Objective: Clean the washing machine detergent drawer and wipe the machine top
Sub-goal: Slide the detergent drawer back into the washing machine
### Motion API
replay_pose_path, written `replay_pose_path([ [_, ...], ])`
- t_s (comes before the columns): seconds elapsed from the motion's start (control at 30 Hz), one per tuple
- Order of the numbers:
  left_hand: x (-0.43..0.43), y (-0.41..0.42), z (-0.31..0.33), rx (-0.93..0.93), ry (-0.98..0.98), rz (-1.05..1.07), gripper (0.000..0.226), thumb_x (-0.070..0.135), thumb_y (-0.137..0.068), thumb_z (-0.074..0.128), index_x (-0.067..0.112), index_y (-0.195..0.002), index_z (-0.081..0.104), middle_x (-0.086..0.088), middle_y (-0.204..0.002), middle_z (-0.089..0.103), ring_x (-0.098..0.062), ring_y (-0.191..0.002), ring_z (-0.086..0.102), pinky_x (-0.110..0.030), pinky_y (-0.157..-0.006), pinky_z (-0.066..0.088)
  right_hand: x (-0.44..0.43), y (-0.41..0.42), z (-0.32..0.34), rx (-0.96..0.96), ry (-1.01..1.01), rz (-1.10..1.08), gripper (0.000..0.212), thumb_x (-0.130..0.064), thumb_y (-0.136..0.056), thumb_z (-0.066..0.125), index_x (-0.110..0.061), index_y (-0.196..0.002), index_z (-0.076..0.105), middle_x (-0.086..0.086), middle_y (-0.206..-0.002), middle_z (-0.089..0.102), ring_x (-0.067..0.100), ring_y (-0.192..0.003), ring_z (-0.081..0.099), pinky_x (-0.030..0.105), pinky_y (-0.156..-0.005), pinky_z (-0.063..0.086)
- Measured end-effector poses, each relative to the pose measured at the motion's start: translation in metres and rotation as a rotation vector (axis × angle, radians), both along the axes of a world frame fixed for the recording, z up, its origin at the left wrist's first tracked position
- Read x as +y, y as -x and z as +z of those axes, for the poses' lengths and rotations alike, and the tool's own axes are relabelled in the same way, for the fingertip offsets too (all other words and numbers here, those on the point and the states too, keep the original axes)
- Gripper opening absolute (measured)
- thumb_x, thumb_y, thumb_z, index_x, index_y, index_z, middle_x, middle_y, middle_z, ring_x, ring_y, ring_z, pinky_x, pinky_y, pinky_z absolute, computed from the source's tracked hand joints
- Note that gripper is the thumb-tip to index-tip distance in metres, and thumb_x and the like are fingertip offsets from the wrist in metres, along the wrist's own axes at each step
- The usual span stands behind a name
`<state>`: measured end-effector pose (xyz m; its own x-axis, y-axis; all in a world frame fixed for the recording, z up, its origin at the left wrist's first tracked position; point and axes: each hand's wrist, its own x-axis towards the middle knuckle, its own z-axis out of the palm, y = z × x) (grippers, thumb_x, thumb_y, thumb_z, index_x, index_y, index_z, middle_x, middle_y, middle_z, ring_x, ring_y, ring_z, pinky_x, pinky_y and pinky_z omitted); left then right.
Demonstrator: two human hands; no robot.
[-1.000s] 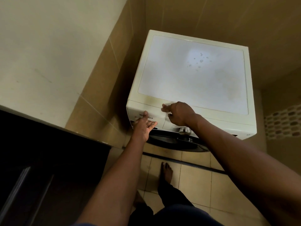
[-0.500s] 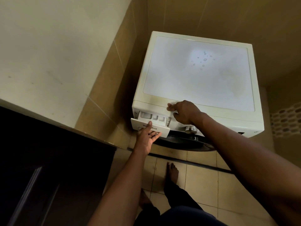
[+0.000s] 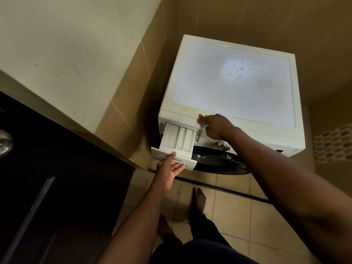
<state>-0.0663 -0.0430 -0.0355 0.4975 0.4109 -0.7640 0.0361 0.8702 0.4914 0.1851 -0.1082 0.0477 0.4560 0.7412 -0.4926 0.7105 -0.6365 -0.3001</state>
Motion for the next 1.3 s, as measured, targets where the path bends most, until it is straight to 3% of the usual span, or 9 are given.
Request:
replay_pose_path([
  [0.4,-0.01,0.013,0.004,-0.003,0.009,0.015,0.033,0.014,-0.091,0.074,0.003,-0.119,0.06,-0.03,-0.126,0.061,-0.037,-0.115,0.063,-0.047,-0.096,0.057,0.003,0.005,-0.008,-0.039,0.086,-0.01,0.071,-0.013,-0.086,0.051,-0.026,-0.155,0.041,-0.003,-0.155,0.048,0.025,-0.141,0.046,0.038,-0.112,0.042],
  [0.6,-0.008,0.015,0.005,0.005,0.006,0.0,0.047,0.015,-0.09,0.075,-0.001,-0.129,0.055,-0.029,-0.126,0.062,-0.038,-0.117,0.063,-0.045,-0.093,0.059,0.005,0.001,-0.006,-0.031,0.062,-0.025,0.066,-0.011,-0.086,0.052,-0.029,-0.149,0.05,-0.008,-0.158,0.044,0.022,-0.142,0.045,0.035,-0.114,0.04],
  [0.73,-0.007,0.017,0.003,0.002,-0.011,-0.01,0.04,0.014,-0.09,0.075,0.001,-0.124,0.058,-0.027,-0.122,0.065,-0.04,-0.116,0.064,-0.047,-0.096,0.058,0.005,0.001,-0.003,-0.031,0.043,-0.041,0.065,-0.009,-0.086,0.052,-0.029,-0.148,0.052,-0.006,-0.156,0.048,0.023,-0.141,0.046,0.035,-0.114,0.04],
  [0.87,-0.007,0.017,0.0,0.037,-0.1,-0.034,0.029,0.014,-0.093,0.071,-0.002,-0.115,0.06,-0.022,-0.12,0.068,-0.037,-0.112,0.068,-0.048,-0.097,0.057,0.002,0.006,-0.002,-0.051,0.063,-0.003,0.07,-0.011,-0.089,0.05,-0.026,-0.156,0.039,-0.003,-0.159,0.043,0.025,-0.142,0.044,0.036,-0.112,0.041],
  [1.07,-0.005,-0.001,-0.005,0.044,-0.123,0.041,0.035,0.011,-0.096,0.067,-0.008,-0.123,0.057,-0.022,-0.119,0.067,-0.036,-0.112,0.068,-0.045,-0.093,0.059,-0.001,0.007,-0.001,-0.01,0.053,-0.01,0.076,-0.007,-0.088,0.046,-0.026,-0.16,0.03,-0.002,-0.162,0.037,0.024,-0.147,0.039,0.038,-0.116,0.037],
  [1.2,0.013,-0.035,-0.005,0.056,-0.125,0.05,0.008,0.004,-0.097,0.063,-0.003,-0.099,0.058,-0.017,-0.105,0.063,-0.038,-0.111,0.065,-0.049,-0.098,0.055,-0.002,0.002,0.002,0.034,0.007,-0.014,0.074,0.003,-0.087,0.043,-0.027,-0.154,0.043,-0.009,-0.166,0.029,0.014,-0.153,0.028,0.035,-0.123,0.026],
  [1.3,0.027,-0.064,-0.004,0.066,-0.113,0.041,0.011,0.001,-0.098,0.061,0.001,-0.089,0.055,-0.018,-0.103,0.062,-0.036,-0.106,0.065,-0.052,-0.101,0.053,-0.003,-0.002,0.004,0.073,-0.047,-0.057,0.072,0.007,-0.086,0.041,-0.025,-0.151,0.049,-0.011,-0.163,0.034,0.01,-0.152,0.028,0.029,-0.125,0.021],
])
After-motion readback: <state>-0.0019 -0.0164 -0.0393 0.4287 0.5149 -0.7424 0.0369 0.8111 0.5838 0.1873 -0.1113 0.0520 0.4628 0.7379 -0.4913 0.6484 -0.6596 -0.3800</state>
